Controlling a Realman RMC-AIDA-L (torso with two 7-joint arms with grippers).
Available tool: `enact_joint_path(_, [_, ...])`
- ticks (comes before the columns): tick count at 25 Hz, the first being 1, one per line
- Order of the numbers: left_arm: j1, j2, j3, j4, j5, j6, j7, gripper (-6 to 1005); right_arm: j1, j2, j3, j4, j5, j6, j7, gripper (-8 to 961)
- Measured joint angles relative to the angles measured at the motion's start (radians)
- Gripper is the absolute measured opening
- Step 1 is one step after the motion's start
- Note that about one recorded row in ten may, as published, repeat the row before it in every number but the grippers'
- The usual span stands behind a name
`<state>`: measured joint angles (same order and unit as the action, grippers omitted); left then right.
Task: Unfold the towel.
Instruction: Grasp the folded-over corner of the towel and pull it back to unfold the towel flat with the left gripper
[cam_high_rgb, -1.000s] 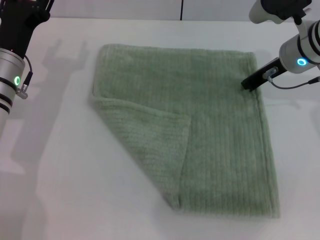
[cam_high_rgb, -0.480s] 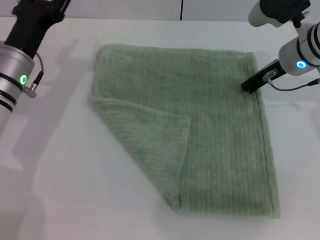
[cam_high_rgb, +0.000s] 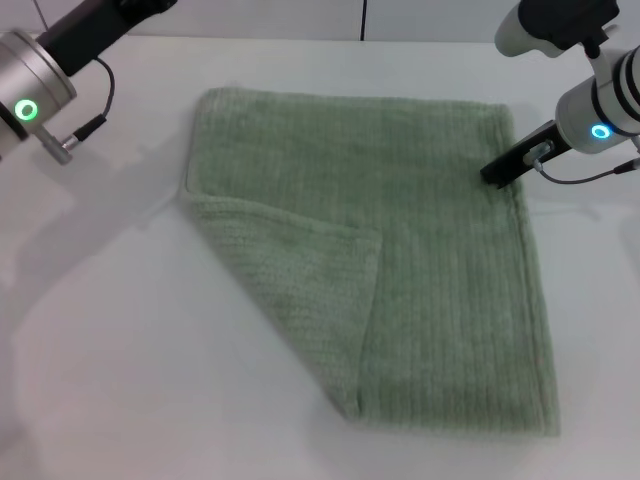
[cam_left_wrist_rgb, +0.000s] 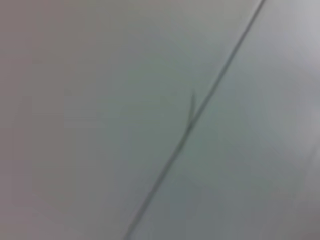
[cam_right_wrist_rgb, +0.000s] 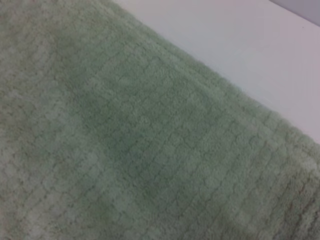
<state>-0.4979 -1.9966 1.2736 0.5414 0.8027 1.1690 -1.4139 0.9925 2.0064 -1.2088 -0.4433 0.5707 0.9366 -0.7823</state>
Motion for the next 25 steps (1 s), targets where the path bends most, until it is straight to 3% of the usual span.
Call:
enact_joint_path(4, [0.010, 0.012, 0.006, 0.043, 0.048, 0.010, -0.087, 739, 0.000, 0.000, 0.000, 0.000, -0.001, -0.002, 0.000, -1])
enact_joint_path(6, [0.017, 0.039, -0.003, 0.161, 0.258, 0.047, -0.287, 739, 0.000, 0.000, 0.000, 0.000, -0.002, -0.002, 0.000, -1])
enact_joint_path(13, [-0.010, 0.035, -0.001, 0.294, 0.596, 0.077, -0.469, 739, 0.002, 0.000, 0.000, 0.000, -0.005, -0.002, 0.000, -1])
enact_joint_path(14, [-0.010, 0.035, -0.001, 0.294, 0.596, 0.077, -0.469, 739, 0.002, 0.000, 0.000, 0.000, -0.005, -0.002, 0.000, -1])
enact_joint_path(16, [-0.035, 0.022, 0.000, 0.324, 0.741, 0.115, -0.498, 739, 0.002, 0.000, 0.000, 0.000, -0.005, -0.002, 0.000, -1])
enact_joint_path(25, [-0.097, -0.051, 0.003, 0.328, 1.011, 0.144, -0.466, 739, 0.001, 0.000, 0.000, 0.000, -0.005, -0.001, 0.000, -1])
